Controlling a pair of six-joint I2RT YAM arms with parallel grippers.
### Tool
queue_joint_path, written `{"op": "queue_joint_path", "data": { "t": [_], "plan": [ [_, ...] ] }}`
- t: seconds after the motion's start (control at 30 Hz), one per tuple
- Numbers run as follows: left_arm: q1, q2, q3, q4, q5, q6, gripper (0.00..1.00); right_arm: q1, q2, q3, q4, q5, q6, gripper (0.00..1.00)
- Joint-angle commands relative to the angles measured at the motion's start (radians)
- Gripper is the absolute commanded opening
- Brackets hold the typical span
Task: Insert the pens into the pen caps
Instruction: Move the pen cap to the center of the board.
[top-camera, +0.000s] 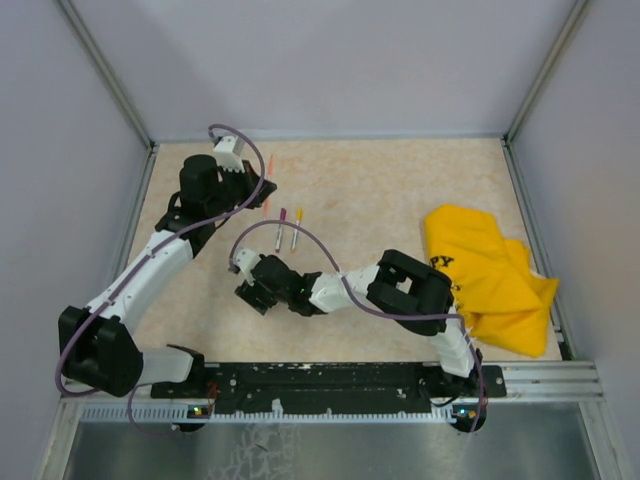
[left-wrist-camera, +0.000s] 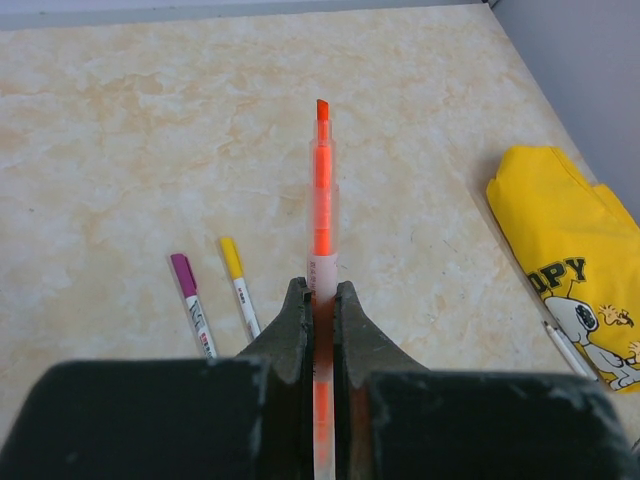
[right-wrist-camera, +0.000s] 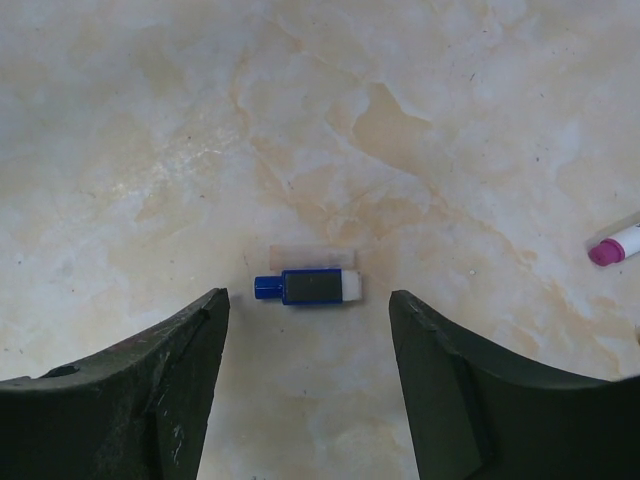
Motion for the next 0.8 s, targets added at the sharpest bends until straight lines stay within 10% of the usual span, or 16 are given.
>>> {"op": "queue_joint_path", "data": {
  "t": [0.0,0.77],
  "plan": [
    [0.006,0.001,0.022,0.004,0.018,-0.003,0.0,0.019,0.012,0.053,-0.003,0.043,-0.026,0.65],
    [0.006,0.009,0.024,0.006,0.032,-0.007,0.0,0.021,0.052,0.072,-0.025,0.08,0.028,0.56]
  ]
}}
